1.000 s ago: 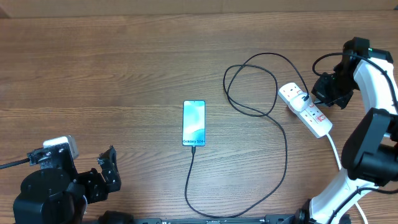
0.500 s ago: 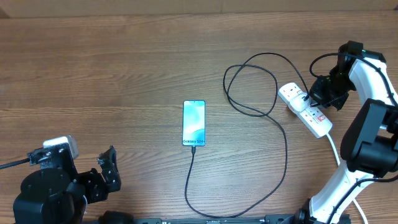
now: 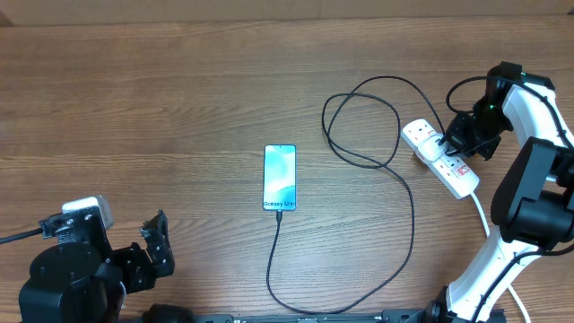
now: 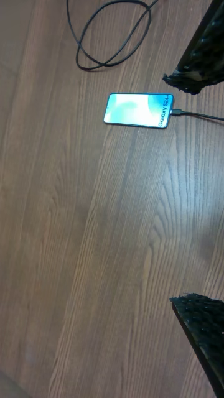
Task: Plug charger to phone and switch on socket
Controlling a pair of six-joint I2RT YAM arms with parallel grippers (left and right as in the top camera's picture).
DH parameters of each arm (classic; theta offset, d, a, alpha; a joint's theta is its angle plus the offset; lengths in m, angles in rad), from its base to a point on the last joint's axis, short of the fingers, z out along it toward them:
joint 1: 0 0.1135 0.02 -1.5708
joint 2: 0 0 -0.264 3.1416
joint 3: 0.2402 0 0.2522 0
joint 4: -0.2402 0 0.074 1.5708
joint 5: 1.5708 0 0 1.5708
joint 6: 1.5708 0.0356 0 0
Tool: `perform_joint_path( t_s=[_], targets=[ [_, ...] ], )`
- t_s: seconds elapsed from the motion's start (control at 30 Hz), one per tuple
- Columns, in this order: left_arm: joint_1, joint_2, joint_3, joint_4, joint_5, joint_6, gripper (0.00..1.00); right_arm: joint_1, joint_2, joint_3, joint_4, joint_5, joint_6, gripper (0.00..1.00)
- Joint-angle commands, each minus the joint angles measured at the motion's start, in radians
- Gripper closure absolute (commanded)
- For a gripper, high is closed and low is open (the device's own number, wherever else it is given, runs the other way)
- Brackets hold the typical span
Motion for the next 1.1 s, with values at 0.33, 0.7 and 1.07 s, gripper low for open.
perform_joint_path(
  t_s=[0.33, 0.7, 1.07],
  targets=[
    [0.0, -0.002, -0.002, 0.0, -0.013, -0.01, 0.01, -0.026, -0.214, 0.396, -0.302, 0.108, 0.025, 0.96],
    [0.0, -0.003, -0.002, -0.007, -0.014, -0.01, 0.0, -0.026, -0.773, 0.543, 0.282, -0.064, 0.283, 0.96],
    [0.0, -0.008, -0.002, -0.007, -0.014, -0.01, 0.0, -0.025, -1.007, 0.542, 0.434, -0.116, 0.281, 0.86]
  ],
)
